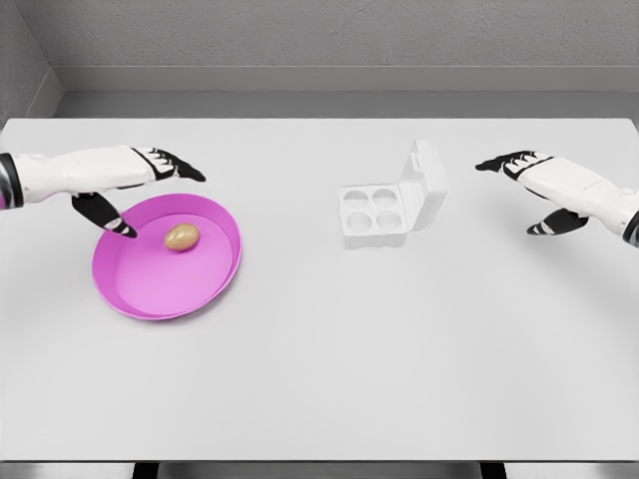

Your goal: Pack egg into the box and close the box lid

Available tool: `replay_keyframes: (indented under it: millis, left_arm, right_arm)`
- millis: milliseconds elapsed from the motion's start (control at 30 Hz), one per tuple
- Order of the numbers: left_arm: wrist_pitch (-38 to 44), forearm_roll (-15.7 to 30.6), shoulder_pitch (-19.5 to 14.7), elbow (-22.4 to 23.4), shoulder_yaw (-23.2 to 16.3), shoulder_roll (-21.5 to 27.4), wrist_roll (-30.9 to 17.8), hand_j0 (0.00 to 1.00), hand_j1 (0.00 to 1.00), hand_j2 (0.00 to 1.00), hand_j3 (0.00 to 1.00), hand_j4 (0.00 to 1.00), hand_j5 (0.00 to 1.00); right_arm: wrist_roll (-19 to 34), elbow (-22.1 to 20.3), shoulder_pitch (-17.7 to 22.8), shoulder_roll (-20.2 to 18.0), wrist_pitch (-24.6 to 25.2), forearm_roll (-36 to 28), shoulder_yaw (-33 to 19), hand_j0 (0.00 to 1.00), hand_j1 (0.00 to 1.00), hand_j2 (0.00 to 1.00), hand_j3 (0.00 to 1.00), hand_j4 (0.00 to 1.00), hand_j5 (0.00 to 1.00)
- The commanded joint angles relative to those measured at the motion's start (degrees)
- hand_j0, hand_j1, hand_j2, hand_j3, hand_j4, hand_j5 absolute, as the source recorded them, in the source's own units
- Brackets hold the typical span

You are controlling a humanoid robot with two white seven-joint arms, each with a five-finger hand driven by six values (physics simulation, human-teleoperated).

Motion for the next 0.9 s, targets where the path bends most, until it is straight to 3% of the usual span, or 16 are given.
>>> replay_keyframes:
  millis: [0,400,500,867]
  left_arm:
    - [0.02,2.4,0.08,-0.13,0.12,0.59,0.03,1.0,1.0,1.0,1.0,1.0,1.0]
    - [0.02,2.66,1.66,-1.45,-0.41,-0.46,-0.24,1.0,1.0,1.0,1.0,1.0,1.0]
    - [0.02,2.66,1.66,-1.45,-0.41,-1.34,-3.75,1.0,1.0,1.0,1.0,1.0,1.0]
    - [0.02,3.36,1.93,-0.92,-2.17,-2.22,-3.4,1.0,1.0,1.0,1.0,1.0,1.0]
  right_arm:
    - [-0.03,-0.23,0.0,-0.21,0.17,-0.39,0.04,1.0,1.0,1.0,1.0,1.0,1.0]
    - [-0.03,-0.32,0.09,0.32,0.17,-0.39,0.04,1.0,1.0,1.0,1.0,1.0,1.0]
    - [-0.03,-0.76,0.0,0.05,0.17,-0.39,0.04,1.0,1.0,1.0,1.0,1.0,1.0]
    - [-0.03,-0.67,-0.35,-0.03,0.17,-0.39,0.04,1.0,1.0,1.0,1.0,1.0,1.0]
